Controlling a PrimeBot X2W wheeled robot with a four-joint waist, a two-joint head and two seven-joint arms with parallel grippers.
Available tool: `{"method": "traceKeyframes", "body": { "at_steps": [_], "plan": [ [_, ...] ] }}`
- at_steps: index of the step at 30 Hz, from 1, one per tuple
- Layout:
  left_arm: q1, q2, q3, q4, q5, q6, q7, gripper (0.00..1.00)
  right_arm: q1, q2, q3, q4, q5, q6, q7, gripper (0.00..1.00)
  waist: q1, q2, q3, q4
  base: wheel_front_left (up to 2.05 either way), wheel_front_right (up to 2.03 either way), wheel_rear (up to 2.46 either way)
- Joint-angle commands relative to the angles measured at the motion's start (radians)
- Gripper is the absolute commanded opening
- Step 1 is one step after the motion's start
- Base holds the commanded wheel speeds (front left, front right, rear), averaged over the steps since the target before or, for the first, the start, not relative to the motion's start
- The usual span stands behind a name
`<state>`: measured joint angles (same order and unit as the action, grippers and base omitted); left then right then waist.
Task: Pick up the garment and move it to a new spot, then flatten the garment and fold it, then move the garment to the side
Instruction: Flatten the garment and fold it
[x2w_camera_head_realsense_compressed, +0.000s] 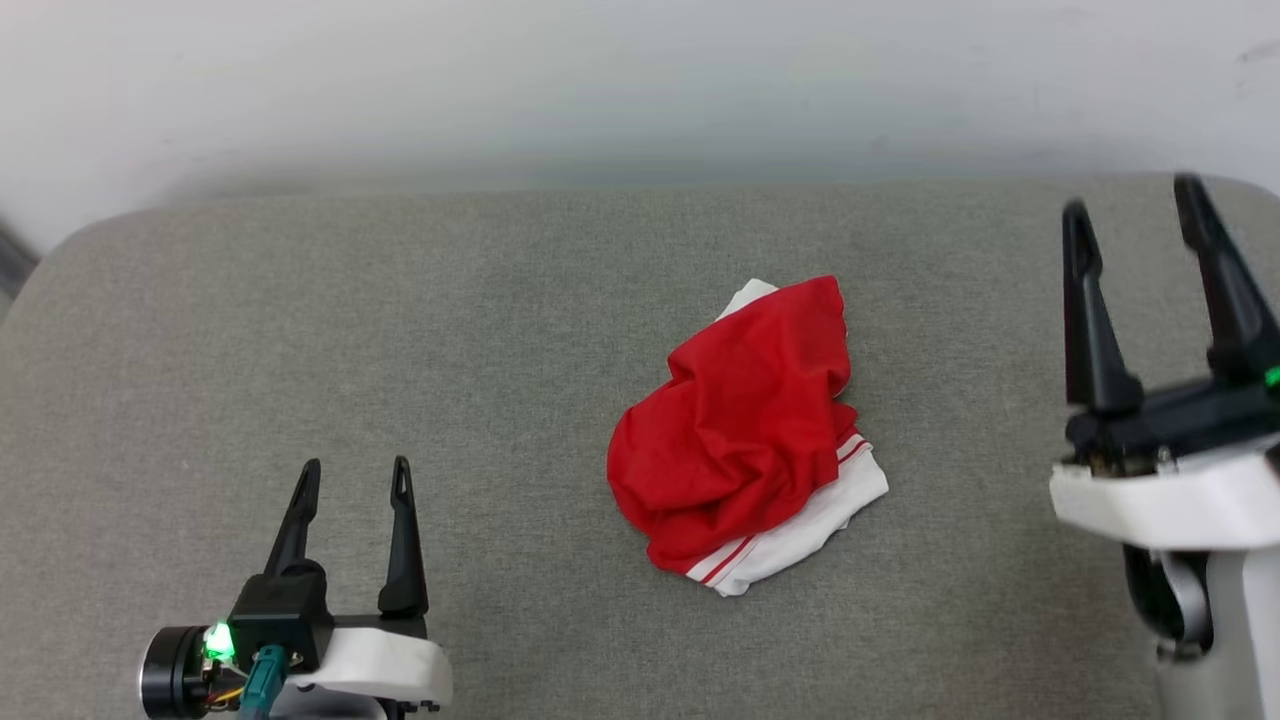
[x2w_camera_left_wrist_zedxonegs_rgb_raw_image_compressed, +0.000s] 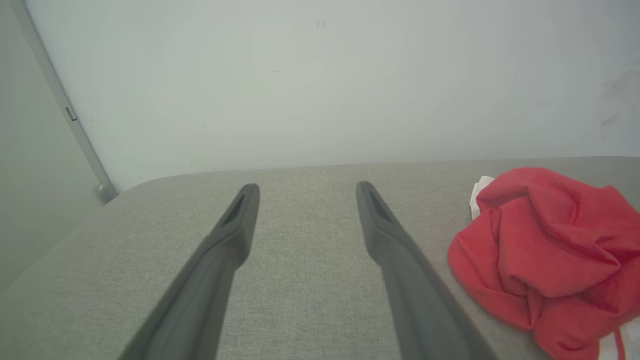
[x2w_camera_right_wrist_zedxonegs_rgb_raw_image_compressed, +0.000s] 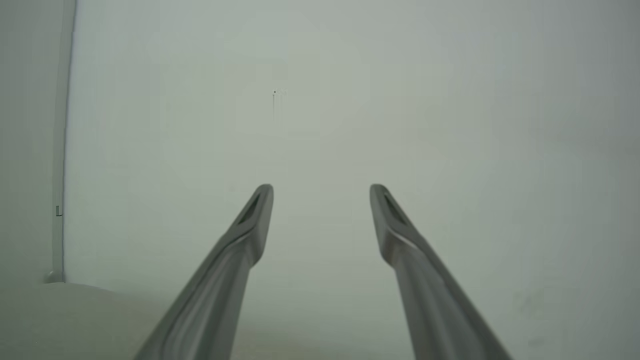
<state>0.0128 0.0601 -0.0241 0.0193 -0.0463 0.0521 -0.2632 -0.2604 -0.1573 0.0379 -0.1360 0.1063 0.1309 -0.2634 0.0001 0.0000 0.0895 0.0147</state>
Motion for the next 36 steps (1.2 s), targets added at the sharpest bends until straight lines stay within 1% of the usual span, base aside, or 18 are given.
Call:
{"method": "traceKeyframes", "body": {
  "at_steps": [1,4,5,7,10,15,17,20,23,27,32,36],
  "plan": [
    [-0.013,-0.001,0.002,-0.001,0.007,-0.005,-0.002,1.0,-0.028,-0.014,0.015,0.014,0.018,0.0,-0.002,1.0,-0.0001,0.0,0.008,0.002,0.0,0.0,0.0],
    [-0.025,-0.004,0.002,-0.001,0.007,-0.008,-0.002,1.0,-0.112,-0.098,0.099,0.077,0.043,0.0,-0.002,1.0,-0.0001,0.0,0.021,0.004,0.0,0.0,0.0],
    [-0.027,-0.004,0.002,0.001,0.007,-0.009,-0.002,1.0,-0.138,-0.128,0.137,0.102,0.059,0.0,0.014,1.0,-0.0001,0.0,0.025,0.006,0.0,0.0,0.0],
    [-0.034,-0.005,0.004,0.002,0.008,-0.011,-0.002,1.0,-0.197,-0.19,0.23,0.135,0.106,0.0,0.08,1.0,-0.0001,0.0,0.033,0.007,0.0,0.0,0.0],
    [-0.042,-0.006,0.007,0.003,0.008,-0.015,-0.002,1.0,-0.277,-0.294,0.393,0.151,0.212,0.0,0.231,1.0,-0.0001,0.0,0.047,0.007,0.0,0.0,0.0],
    [-0.057,-0.007,0.011,0.0,0.008,-0.017,-0.002,1.0,-0.415,-0.469,0.671,0.11,0.411,0.0,0.513,1.0,-0.0001,0.0,0.075,0.01,0.0,0.0,0.0],
    [-0.064,-0.008,0.01,-0.001,0.007,-0.018,-0.002,1.0,-0.461,-0.516,0.763,0.092,0.487,0.0,0.62,1.0,-0.0001,0.0,0.089,0.013,0.0,0.0,0.0],
    [-0.08,-0.009,0.009,-0.004,0.003,-0.016,-0.002,1.0,-0.527,-0.568,0.877,0.079,0.583,0.0,0.774,1.0,-0.0001,0.0,0.114,0.019,0.0,0.0,0.0],
    [-0.099,-0.009,0.004,-0.007,0.0,-0.015,-0.002,1.0,-0.587,-0.589,0.97,0.086,0.65,0.0,0.898,1.0,-0.0001,0.0,0.148,0.026,0.0,0.0,0.0],
    [-0.134,-0.01,-0.007,-0.01,-0.004,-0.014,-0.002,1.0,-0.661,-0.568,1.065,0.128,0.69,0.0,0.97,1.0,-0.0001,0.0,0.209,0.04,0.0,0.0,0.0],
    [-0.181,-0.01,-0.029,-0.008,-0.017,-0.01,-0.002,1.0,-0.726,-0.514,1.157,0.224,0.723,0.0,0.986,1.0,-0.0001,0.0,0.282,0.062,0.0,0.0,0.0],
    [-0.204,-0.01,-0.036,-0.003,-0.023,-0.008,-0.002,1.0,-0.726,-0.481,1.222,0.31,0.721,0.0,0.985,1.0,-0.0001,0.0,0.314,0.074,0.0,0.0,0.0]
  ]
}}
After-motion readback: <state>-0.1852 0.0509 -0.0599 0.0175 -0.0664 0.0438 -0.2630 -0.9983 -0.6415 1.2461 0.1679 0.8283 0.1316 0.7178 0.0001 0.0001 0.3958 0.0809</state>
